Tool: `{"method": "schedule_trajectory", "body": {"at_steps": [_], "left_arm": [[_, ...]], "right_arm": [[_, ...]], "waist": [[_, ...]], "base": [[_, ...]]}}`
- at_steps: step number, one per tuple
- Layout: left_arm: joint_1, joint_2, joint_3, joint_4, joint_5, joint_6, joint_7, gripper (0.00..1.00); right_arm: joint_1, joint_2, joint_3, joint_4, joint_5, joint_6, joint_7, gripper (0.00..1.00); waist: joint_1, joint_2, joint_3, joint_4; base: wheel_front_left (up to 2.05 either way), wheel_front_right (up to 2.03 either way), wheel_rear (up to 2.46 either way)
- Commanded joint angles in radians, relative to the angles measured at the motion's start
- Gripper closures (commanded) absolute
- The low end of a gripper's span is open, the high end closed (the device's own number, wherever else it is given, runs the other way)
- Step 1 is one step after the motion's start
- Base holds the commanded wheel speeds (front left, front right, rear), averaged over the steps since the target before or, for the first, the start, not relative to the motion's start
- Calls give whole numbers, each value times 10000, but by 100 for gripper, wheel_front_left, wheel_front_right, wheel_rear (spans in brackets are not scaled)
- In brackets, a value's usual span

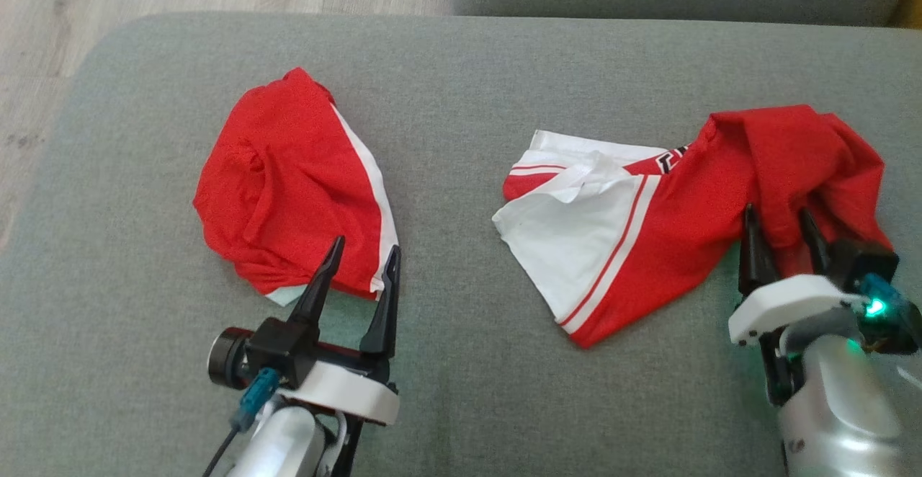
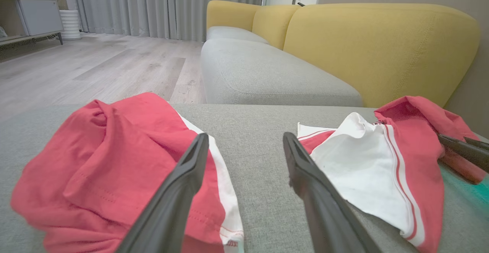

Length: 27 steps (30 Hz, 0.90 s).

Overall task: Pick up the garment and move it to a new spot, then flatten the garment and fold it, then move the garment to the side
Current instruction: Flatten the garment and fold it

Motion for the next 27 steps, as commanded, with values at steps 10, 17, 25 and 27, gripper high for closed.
{"method": "schedule_trajectory", "body": {"at_steps": [10, 17, 25, 27], "left_arm": [[-278, -151, 782, -74, 290, -178, -95, 0], [44, -305, 1109, 9, 325, -297, -95, 0], [349, -533, 1334, 18, 433, -373, -95, 0], [315, -571, 1337, 28, 462, -401, -95, 0]], "right_arm": [[-697, -52, 93, 31, -268, -7, -120, 100], [689, -52, 85, -1148, -445, -7, -115, 100], [2948, -52, -796, -3933, -1406, -7, 1417, 100], [3198, -52, -1031, -4398, -1498, -7, 1760, 70]], "waist": [[-1, 0, -221, -313], [-1, 0, -955, -1105], [-1, 0, -1554, -1909], [-1, 0, -1562, -1940]], "base": [[0, 0, 0], [0, 0, 0], [0, 0, 0], [0, 0, 0]]}}
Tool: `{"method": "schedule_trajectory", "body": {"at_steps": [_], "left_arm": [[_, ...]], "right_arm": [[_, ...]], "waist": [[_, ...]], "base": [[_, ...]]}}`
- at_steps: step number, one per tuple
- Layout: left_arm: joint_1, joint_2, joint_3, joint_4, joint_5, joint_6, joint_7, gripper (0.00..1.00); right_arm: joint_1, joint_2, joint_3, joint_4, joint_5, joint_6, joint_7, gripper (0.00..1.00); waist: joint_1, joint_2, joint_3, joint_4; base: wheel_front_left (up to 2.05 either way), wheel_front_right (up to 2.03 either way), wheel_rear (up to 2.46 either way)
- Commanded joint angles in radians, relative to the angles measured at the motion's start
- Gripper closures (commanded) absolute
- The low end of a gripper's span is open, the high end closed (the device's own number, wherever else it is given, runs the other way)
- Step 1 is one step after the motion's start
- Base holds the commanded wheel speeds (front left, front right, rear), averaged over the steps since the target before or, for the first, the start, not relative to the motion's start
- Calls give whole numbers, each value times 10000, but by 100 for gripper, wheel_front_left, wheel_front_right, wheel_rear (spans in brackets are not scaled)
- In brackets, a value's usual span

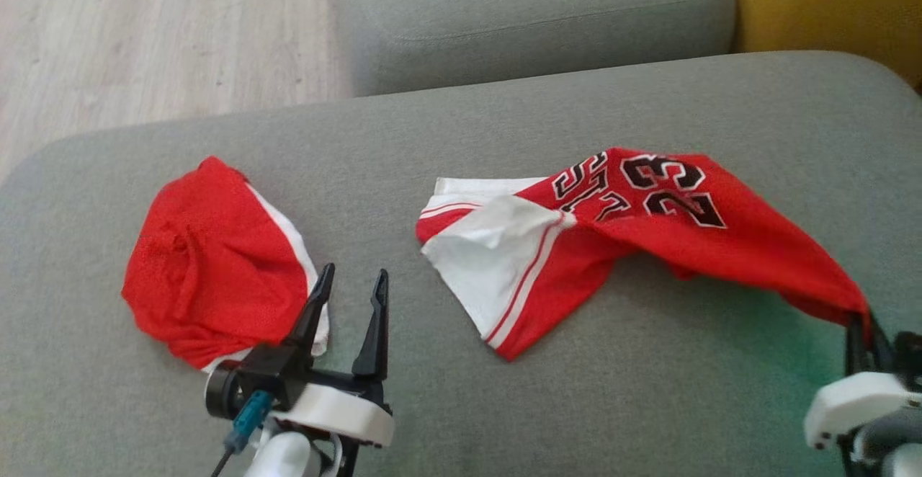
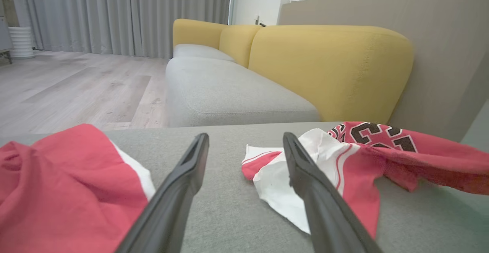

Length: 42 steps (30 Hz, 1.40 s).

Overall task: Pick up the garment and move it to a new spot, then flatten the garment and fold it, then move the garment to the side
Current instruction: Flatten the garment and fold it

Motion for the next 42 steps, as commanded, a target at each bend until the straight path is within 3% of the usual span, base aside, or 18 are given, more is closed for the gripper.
{"method": "schedule_trajectory", "body": {"at_steps": [1, 8, 17, 27, 33, 42], "left_arm": [[-372, -46, 403, -266, 112, -56, -93, 0], [-370, -105, 448, -173, 181, -183, -93, 0], [-377, -132, 456, -143, 330, -270, -93, 0], [-327, -144, 445, -156, 405, -283, -93, 0], [-564, -148, 388, -131, 444, -353, -93, 0], [-673, -152, 170, -14, 291, -340, -93, 0]], "right_arm": [[-162, -85, 91, -639, -14, -7, 131, 0], [-167, -85, 122, -1603, 467, -7, -455, 0], [137, -85, 3198, -2022, 2260, -7, -1645, 0], [-135, -85, 4416, -1582, 2251, -7, -1794, 0], [-1349, -96, 4899, -601, 1376, -7, -1088, 0], [-3217, -1221, 6015, 1757, 1252, -7, 290, 0]], "waist": [[1, 0, -68, -73], [1, 0, -106, 51], [1, 0, -128, 563], [1, 0, 214, 1234], [1, 0, 520, 1650], [1, 0, 637, 2210]], "base": [[0, 0, 0], [0, 0, 0], [0, 0, 0], [0, 0, 0], [0, 0, 0], [0, 0, 0]]}}
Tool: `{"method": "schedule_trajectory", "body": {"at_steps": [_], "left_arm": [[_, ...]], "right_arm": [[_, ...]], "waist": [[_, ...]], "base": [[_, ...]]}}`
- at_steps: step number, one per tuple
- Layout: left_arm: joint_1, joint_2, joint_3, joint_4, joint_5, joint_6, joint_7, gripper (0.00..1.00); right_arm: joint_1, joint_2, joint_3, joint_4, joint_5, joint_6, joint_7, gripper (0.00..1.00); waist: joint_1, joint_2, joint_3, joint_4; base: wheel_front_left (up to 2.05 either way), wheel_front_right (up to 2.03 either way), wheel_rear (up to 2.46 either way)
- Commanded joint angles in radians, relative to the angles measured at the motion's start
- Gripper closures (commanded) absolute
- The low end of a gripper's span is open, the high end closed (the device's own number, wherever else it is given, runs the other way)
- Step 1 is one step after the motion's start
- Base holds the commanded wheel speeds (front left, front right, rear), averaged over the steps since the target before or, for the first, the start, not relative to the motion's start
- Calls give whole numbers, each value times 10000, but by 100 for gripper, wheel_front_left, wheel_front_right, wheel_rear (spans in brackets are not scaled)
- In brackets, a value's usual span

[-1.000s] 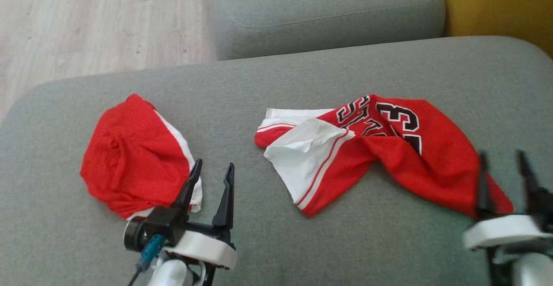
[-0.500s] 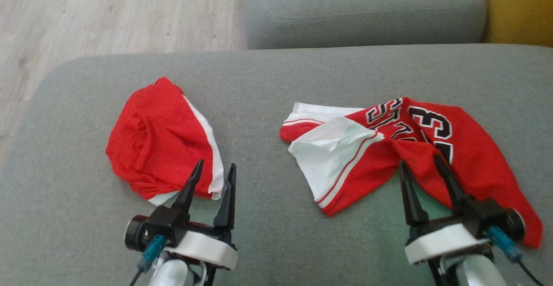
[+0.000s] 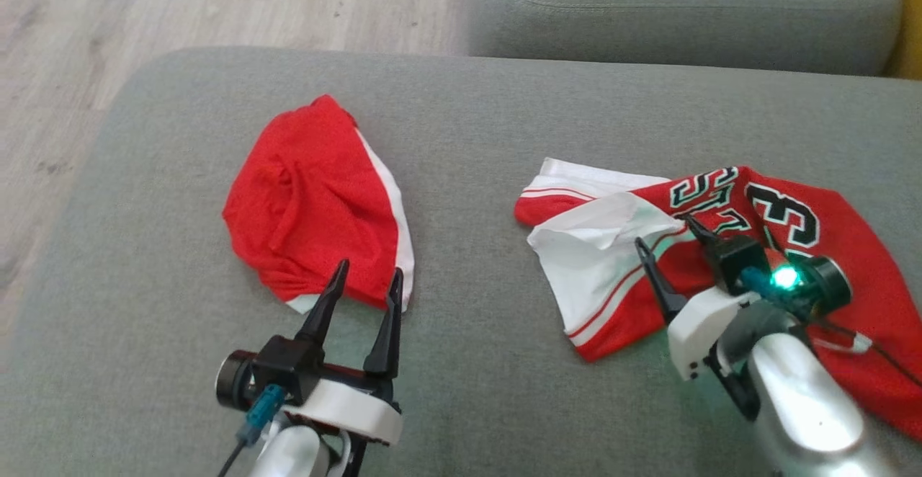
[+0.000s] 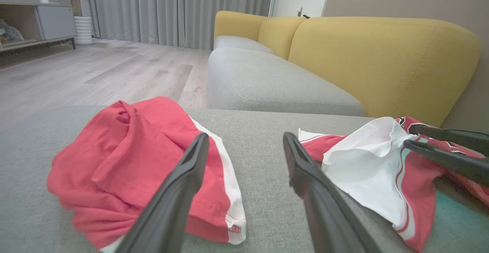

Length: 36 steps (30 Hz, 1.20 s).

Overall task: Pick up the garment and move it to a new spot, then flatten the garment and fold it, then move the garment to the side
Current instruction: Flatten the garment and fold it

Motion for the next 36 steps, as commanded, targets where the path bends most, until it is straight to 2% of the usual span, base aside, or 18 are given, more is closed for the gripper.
{"method": "schedule_trajectory", "body": {"at_steps": [1, 9, 10, 11, 18, 26, 31, 36], "left_arm": [[-459, -14, 225, -261, -71, 9, -93, 0], [-507, -15, 114, -307, -185, 96, -93, 0], [-508, -15, 104, -309, -188, 104, -93, 0], [-509, -15, 94, -309, -190, 108, -93, 0], [-456, -16, 200, -252, -137, 149, -93, 0], [-377, -16, 561, -313, -61, 209, -93, 0], [-259, -16, 736, -414, -34, 208, -93, 0], [-181, -16, 794, -431, -22, 183, -93, 0]], "right_arm": [[-491, -143, 266, -125, 97, -7, 56, 0], [-1374, -598, 931, 1124, 549, -7, 91, 0], [-1447, -601, 1016, 1269, 648, -7, 107, 28], [-1518, -606, 1131, 1378, 750, -7, 72, 100], [-1785, -461, 1547, 1626, 1587, -7, -658, 100], [-1459, -26, 1895, 477, 2198, -7, -1647, 100], [-603, -9, 3053, -678, 2693, -7, -1345, 100], [341, -646, 4688, -1769, 3427, -7, -602, 100]], "waist": [[-2, 0, 21, 114], [-2, 0, 165, 362], [-2, 0, 178, 372], [-2, 0, 187, 378], [-2, 0, 85, 182], [-2, 0, -242, -211], [-2, 0, -517, -392], [-2, 0, -700, -454]], "base": [[0, 0, 0], [0, 0, 0], [0, 0, 0], [0, 0, 0], [0, 0, 0], [0, 0, 0], [0, 0, 0], [0, 0, 0]]}}
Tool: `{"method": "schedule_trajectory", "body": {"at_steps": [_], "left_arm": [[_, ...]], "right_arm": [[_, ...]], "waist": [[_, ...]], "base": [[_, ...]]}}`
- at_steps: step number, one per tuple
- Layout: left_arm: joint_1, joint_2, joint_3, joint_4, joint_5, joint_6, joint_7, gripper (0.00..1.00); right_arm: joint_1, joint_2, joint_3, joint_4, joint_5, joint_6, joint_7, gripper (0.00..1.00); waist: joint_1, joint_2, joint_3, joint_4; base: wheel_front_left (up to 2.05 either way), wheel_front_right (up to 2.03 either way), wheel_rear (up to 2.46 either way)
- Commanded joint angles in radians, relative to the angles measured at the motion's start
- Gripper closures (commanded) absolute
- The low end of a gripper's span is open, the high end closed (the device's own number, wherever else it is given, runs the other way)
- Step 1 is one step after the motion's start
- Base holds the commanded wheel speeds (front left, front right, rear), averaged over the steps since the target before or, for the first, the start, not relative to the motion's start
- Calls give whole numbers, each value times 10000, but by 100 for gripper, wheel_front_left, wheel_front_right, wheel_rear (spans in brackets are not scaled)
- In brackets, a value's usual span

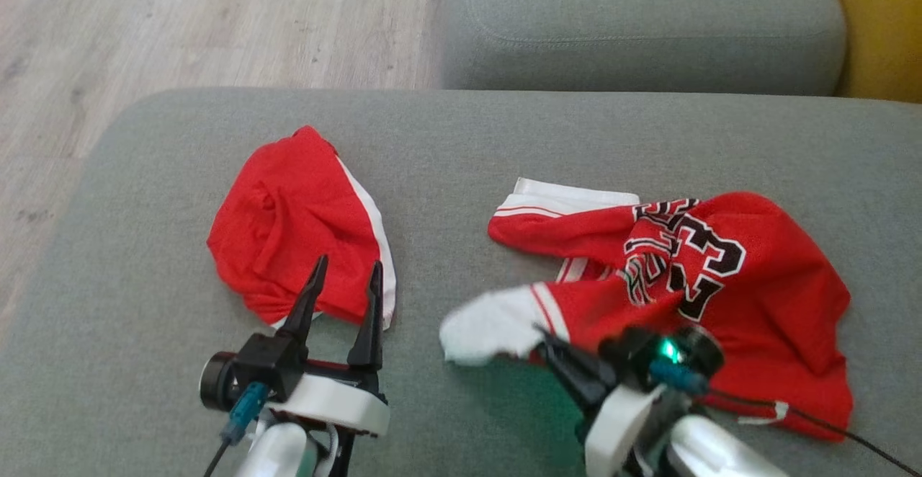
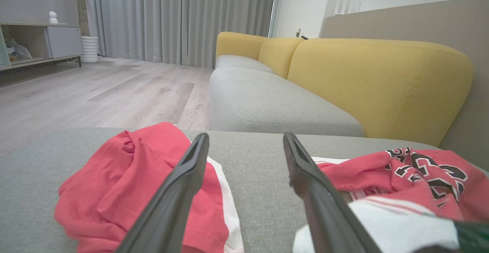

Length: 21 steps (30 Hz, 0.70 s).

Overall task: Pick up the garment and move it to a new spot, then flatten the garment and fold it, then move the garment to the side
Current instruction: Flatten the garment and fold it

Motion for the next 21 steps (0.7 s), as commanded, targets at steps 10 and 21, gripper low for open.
{"method": "schedule_trajectory", "body": {"at_steps": [10, 21], "left_arm": [[-104, -12, 359, -274, 132, -38, -93, 0], [-135, -12, 431, -442, 154, -5, -93, 0]], "right_arm": [[204, -1207, 1641, -1419, 1389, -7, 1464, 0], [976, -742, -2803, -2204, 788, -7, -81, 0]], "waist": [[2, 0, -147, -234], [2, 0, -93, -883]], "base": [[0, 0, 0], [0, 0, 0]]}}
